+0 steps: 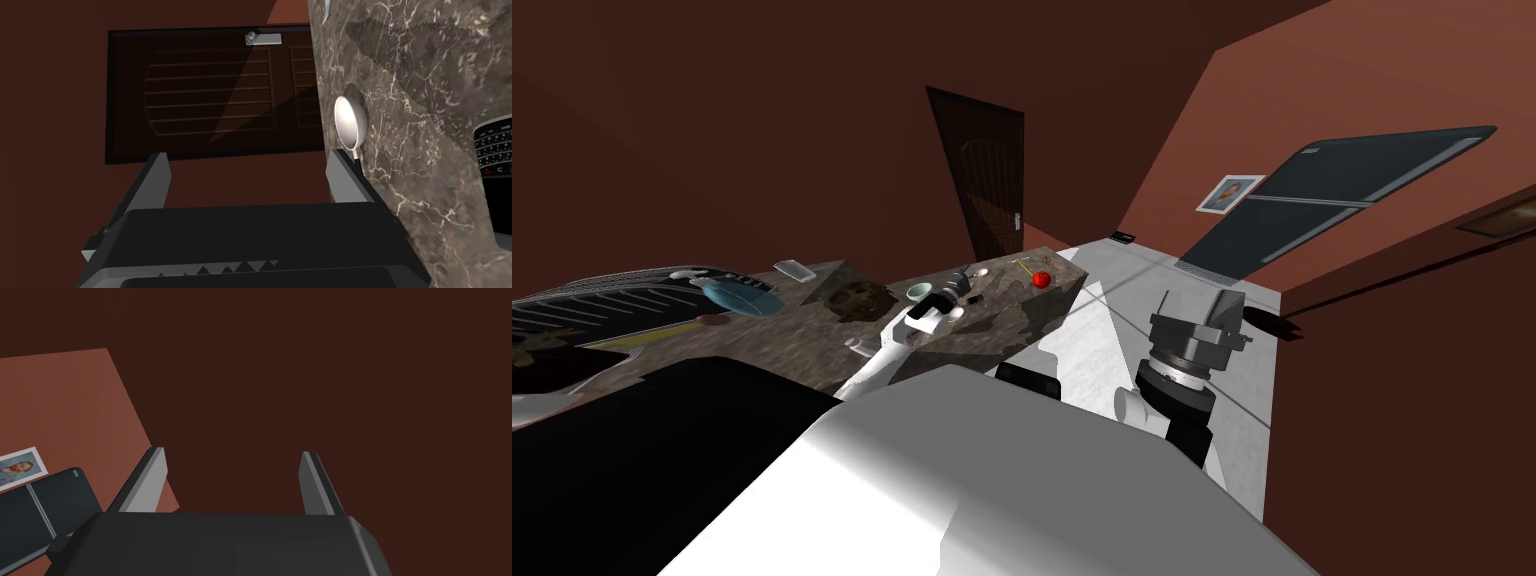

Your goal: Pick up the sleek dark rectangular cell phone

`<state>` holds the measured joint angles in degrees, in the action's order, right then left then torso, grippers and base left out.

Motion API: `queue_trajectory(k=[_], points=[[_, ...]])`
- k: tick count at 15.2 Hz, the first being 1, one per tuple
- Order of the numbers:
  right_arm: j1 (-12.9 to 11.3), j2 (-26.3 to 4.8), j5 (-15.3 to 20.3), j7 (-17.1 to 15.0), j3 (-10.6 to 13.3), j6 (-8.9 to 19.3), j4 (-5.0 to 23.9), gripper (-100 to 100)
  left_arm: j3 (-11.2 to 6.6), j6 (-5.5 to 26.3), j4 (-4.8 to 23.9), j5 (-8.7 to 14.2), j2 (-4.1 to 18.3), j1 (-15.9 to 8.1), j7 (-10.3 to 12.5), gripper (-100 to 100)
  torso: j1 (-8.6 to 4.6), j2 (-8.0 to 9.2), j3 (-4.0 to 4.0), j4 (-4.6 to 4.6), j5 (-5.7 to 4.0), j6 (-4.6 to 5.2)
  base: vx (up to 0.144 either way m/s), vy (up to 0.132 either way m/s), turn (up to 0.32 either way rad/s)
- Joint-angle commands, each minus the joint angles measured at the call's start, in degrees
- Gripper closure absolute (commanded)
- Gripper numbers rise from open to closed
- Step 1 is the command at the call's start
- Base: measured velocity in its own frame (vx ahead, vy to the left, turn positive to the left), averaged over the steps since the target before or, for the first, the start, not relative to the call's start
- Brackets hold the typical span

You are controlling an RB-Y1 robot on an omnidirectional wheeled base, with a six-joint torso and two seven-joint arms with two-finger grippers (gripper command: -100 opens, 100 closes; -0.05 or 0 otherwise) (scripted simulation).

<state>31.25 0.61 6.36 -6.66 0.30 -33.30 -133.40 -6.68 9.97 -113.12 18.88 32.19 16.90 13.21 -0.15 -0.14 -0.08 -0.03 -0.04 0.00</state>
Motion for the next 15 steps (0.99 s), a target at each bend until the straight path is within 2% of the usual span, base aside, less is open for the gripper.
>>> queue_trajectory(k=[1,2,3,6,7,9,10,13,14,15], points=[[0.0,0.0,0.0,0.0,0.0,0.0,0.0,0,-0.17,2.86,1.04,1.37,1.09,-0.6,1.25,-100,0.0,0.0,0.0,0.0,0.0,0.0,0.033,-0.042,-0.027],[0.0,0.0,0.0,0.0,0.0,0.0,0.0,0,-0.17,3.93,1.04,1.37,1.09,-0.6,1.25,-100,-0.01,0.0,0.0,0.0,0.0,0.0,0.022,-0.029,-0.005],[0.0,0.0,0.0,0.0,0.0,0.0,0.0,0,-0.54,5.3,2.47,3.48,2.93,-1.56,2.94,-100,0.01,0.02,0.01,0.0,0.01,-0.01,0.023,-0.037,-0.027],[0.0,0.0,0.0,0.0,0.0,0.0,0.0,0,-0.54,7.94,2.47,3.48,2.93,-1.56,2.94,-100,0.0,0.03,0.02,0.0,0.0,0.0,0.018,-0.03,-0.012],[0.0,0.0,0.0,0.0,0.0,0.0,0.0,0,-0.91,9.82,3.92,5.62,4.73,-2.53,4.65,-100,0.04,0.06,0.03,0.01,0.01,-0.01,0.022,-0.026,-0.03],[0.0,0.0,0.0,0.0,0.0,0.0,0.0,0,-0.91,11.99,3.92,5.62,4.73,-2.53,4.65,-100,0.03,0.02,0.01,0.0,0.01,0.0,0.026,-0.03,-0.021],[0.0,0.0,0.0,0.0,0.0,0.0,0.0,0,-1.27,13.39,5.38,7.77,6.5,-3.49,6.36,-100,0.04,0.03,0.01,0.0,0.01,-0.01,0.028,-0.033,-0.022],[0.0,0.0,0.0,0.0,0.0,0.0,0.0,0,-1.27,16.08,5.38,7.77,6.5,-3.49,6.36,-100,0.01,0.03,0.01,0.0,0.0,-0.01,0.022,-0.029,-0.014],[0.0,0.0,0.0,0.0,0.0,0.0,0.0,0,-1.62,17.97,6.86,9.92,8.21,-4.45,8.09,-100,0.04,0.05,0.03,0.01,0.01,-0.01,0.021,-0.034,-0.032],[0.0,0.0,0.0,0.0,0.0,0.0,0.0,0,-1.62,19.04,6.86,9.92,8.21,-4.45,8.09,-100,0.02,0.04,0.02,0.01,0.01,0.0,0.03,-0.041,-0.033]])
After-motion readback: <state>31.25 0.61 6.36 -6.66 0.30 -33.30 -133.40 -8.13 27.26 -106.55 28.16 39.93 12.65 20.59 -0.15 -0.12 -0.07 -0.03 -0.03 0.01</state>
